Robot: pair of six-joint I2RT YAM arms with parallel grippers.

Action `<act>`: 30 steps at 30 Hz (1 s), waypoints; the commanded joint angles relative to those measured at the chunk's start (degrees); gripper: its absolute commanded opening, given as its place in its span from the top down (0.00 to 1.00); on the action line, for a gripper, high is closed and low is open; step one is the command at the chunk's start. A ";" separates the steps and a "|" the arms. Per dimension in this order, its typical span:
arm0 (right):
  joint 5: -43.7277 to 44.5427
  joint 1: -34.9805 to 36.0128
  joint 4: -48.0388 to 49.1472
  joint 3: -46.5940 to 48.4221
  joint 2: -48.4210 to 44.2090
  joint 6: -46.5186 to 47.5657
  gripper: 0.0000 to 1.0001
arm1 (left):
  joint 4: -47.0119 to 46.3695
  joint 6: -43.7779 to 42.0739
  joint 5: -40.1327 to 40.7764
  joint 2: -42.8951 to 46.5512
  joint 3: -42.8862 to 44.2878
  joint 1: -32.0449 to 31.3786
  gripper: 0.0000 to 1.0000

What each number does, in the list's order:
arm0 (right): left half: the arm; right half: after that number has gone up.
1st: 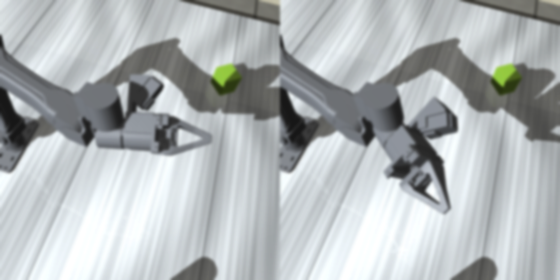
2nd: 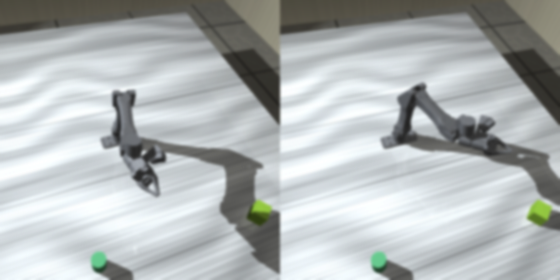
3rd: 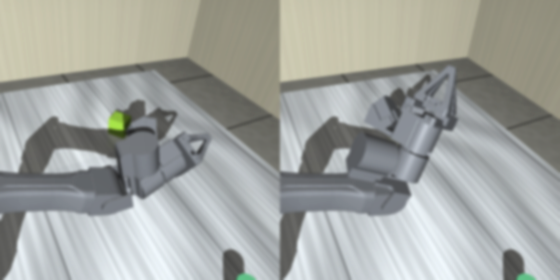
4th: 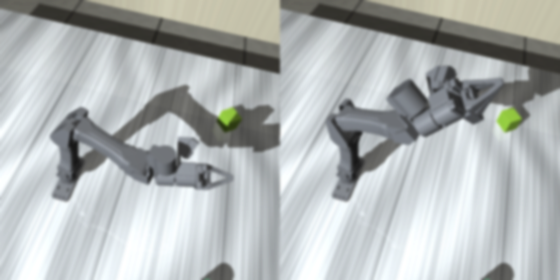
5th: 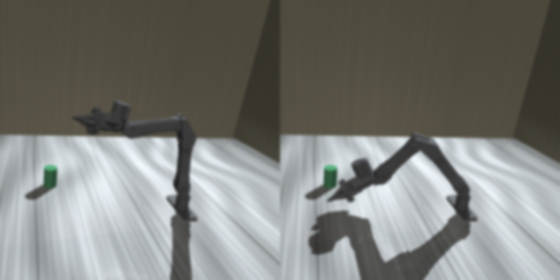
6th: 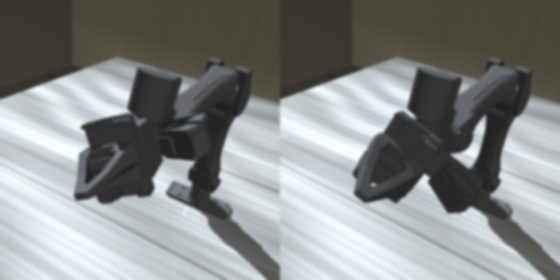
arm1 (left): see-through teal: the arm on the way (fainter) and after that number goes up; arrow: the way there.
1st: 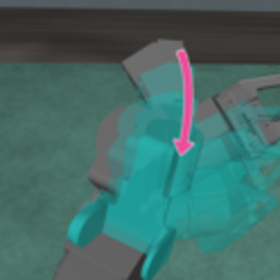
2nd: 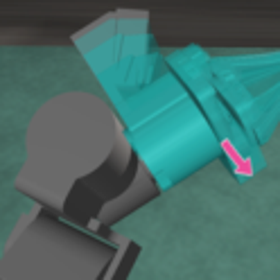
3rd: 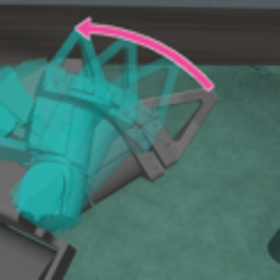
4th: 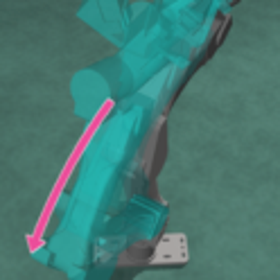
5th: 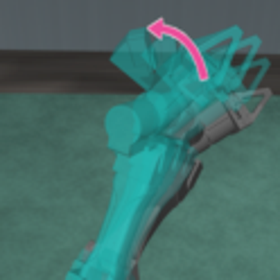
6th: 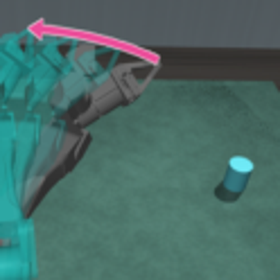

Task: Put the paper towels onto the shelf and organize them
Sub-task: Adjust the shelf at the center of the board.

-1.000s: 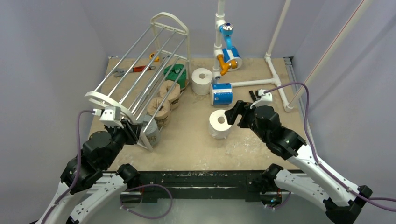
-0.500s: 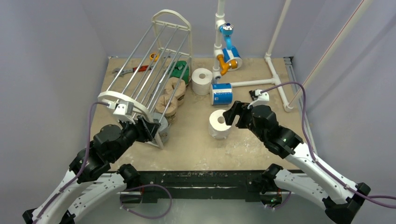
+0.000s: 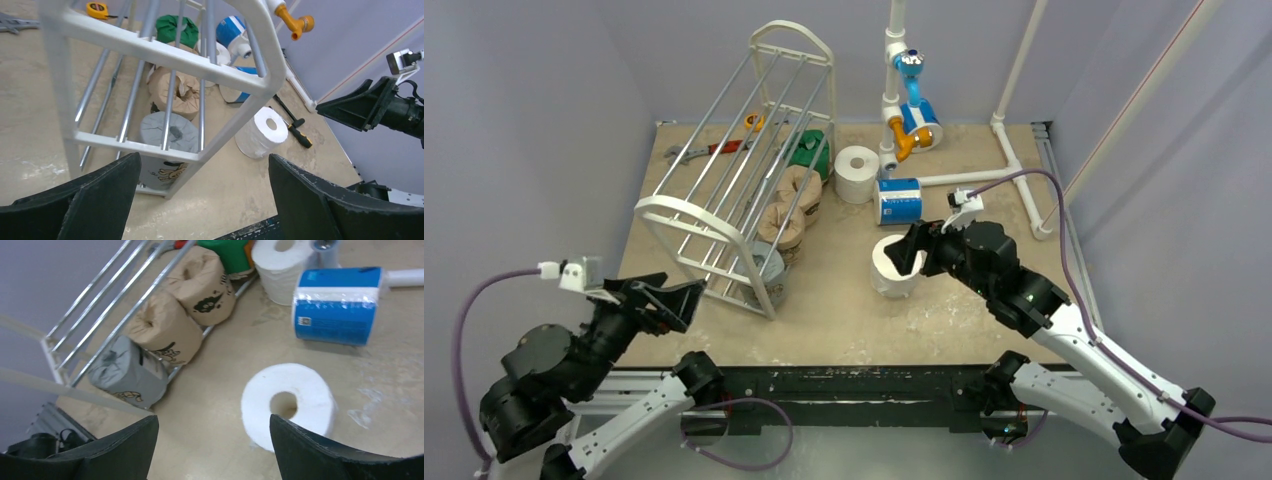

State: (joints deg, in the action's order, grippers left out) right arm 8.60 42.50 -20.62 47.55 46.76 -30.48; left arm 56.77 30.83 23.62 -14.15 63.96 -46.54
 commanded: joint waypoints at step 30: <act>-2.11 28.20 58.05 13.53 36.87 16.05 0.27 | 0.26 -4.07 28.63 16.45 -2.59 -4.62 0.06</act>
State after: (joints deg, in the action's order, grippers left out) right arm 4.97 70.43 30.52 55.96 80.66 -17.37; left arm 57.95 27.86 51.51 -0.45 60.01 -51.03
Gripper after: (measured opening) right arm 0.738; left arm 0.940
